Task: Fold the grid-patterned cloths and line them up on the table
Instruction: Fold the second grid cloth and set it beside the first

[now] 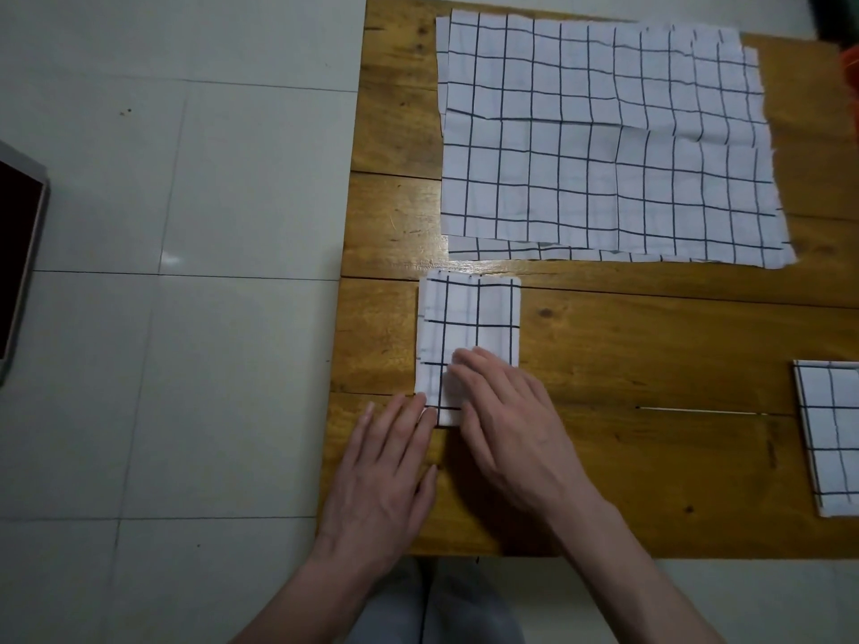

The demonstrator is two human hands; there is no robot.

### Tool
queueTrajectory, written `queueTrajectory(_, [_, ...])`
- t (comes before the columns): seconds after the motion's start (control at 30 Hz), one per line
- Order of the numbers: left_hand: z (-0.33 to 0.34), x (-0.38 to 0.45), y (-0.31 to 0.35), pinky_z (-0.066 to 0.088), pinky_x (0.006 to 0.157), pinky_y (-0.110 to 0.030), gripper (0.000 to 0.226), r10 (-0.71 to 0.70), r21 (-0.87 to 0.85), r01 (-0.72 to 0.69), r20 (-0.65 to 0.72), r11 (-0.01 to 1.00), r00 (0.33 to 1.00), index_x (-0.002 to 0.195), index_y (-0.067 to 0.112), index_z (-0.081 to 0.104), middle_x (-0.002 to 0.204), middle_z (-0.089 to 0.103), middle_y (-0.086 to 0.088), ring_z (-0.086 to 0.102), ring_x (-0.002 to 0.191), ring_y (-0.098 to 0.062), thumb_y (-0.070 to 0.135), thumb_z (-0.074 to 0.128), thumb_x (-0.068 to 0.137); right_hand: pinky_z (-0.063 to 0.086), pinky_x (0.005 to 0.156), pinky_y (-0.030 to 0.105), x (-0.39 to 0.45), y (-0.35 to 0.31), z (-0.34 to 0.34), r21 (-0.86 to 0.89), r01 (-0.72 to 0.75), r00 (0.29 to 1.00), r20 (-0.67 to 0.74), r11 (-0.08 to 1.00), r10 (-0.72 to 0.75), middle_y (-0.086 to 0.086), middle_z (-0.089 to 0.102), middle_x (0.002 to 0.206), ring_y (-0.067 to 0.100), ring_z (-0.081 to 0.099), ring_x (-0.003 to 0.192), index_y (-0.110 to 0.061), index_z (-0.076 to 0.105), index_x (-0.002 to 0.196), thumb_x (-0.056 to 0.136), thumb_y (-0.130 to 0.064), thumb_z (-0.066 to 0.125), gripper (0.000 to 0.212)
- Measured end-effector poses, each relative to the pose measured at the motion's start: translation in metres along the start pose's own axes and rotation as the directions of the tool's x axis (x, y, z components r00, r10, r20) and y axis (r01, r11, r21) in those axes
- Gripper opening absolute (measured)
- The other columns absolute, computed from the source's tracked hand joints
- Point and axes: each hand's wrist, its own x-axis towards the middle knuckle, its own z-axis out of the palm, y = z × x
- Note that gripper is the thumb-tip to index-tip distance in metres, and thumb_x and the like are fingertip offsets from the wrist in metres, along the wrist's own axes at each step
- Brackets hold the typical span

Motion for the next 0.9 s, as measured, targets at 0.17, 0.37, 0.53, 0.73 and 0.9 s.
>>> queueTrajectory(0.17, [-0.005, 0.004, -0.011, 0.025, 0.123, -0.053, 0.064, -0.014, 0.009, 0.014, 0.004, 1.0, 1.0, 0.157, 0.01, 0.041, 0.166, 0.035, -0.01, 0.028, 0.156, -0.028, 0.044, 0.042, 0.103, 0.022, 0.127, 0.05, 0.015, 0.041, -0.015, -0.126, 0.04, 0.998, 0.058, 0.991, -0.033, 0.006, 0.045, 0.16, 0.021, 0.029, 0.154, -0.021, 0.055, 0.144, 0.108, -0.041, 0.026, 0.05])
queueTrajectory(0.37, [-0.013, 0.023, -0.016, 0.025, 0.124, -0.056, 0.069, -0.147, 0.053, 0.146, 0.007, 0.988, 0.989, 0.161, 0.011, 0.033, 0.169, 0.026, -0.014, 0.022, 0.158, -0.031, 0.05, 0.035, 0.104, 0.028, 0.124, 0.051, 0.005, 0.045, -0.02, -0.212, -0.012, 0.996, 0.084, 0.977, 0.031, 0.01, 0.047, 0.155, 0.027, 0.046, 0.143, -0.025, 0.052, 0.148, 0.108, -0.046, 0.033, 0.049])
queueTrajectory(0.53, [-0.02, 0.042, -0.01, 0.023, 0.126, -0.056, 0.069, -0.225, 0.006, 0.225, -0.017, 0.974, 0.974, 0.165, 0.012, 0.021, 0.171, 0.018, -0.013, 0.014, 0.16, -0.029, 0.049, 0.029, 0.107, 0.041, 0.116, 0.048, -0.015, 0.023, -0.007, -0.219, -0.168, 0.983, 0.033, 0.961, 0.179, 0.014, 0.045, 0.154, 0.032, 0.044, 0.142, -0.023, 0.042, 0.156, 0.109, -0.045, 0.04, 0.052])
queueTrajectory(0.73, [-0.012, 0.032, 0.013, 0.024, 0.124, -0.049, 0.064, 0.01, 0.028, -0.01, 0.012, 1.0, 1.0, 0.16, 0.008, 0.032, 0.169, 0.027, -0.013, 0.024, 0.157, -0.028, 0.042, 0.032, 0.107, 0.052, 0.097, 0.047, -0.024, -0.012, 0.007, -0.228, -0.382, 0.924, -0.062, 0.896, 0.378, 0.016, 0.051, 0.148, 0.034, 0.053, 0.131, -0.021, 0.045, 0.154, 0.107, -0.043, 0.043, 0.052])
queueTrajectory(0.9, [-0.001, 0.023, 0.015, 0.021, 0.123, -0.049, 0.068, 0.004, 0.093, -0.013, 0.098, 0.996, 0.995, 0.163, 0.009, 0.024, 0.173, 0.014, -0.01, 0.013, 0.16, -0.026, 0.045, 0.03, 0.106, 0.051, 0.098, 0.048, -0.023, -0.02, 0.01, -0.207, -0.432, 0.901, -0.133, 0.878, 0.412, 0.016, 0.053, 0.149, 0.034, 0.053, 0.134, -0.021, 0.048, 0.153, 0.106, -0.042, 0.044, 0.052])
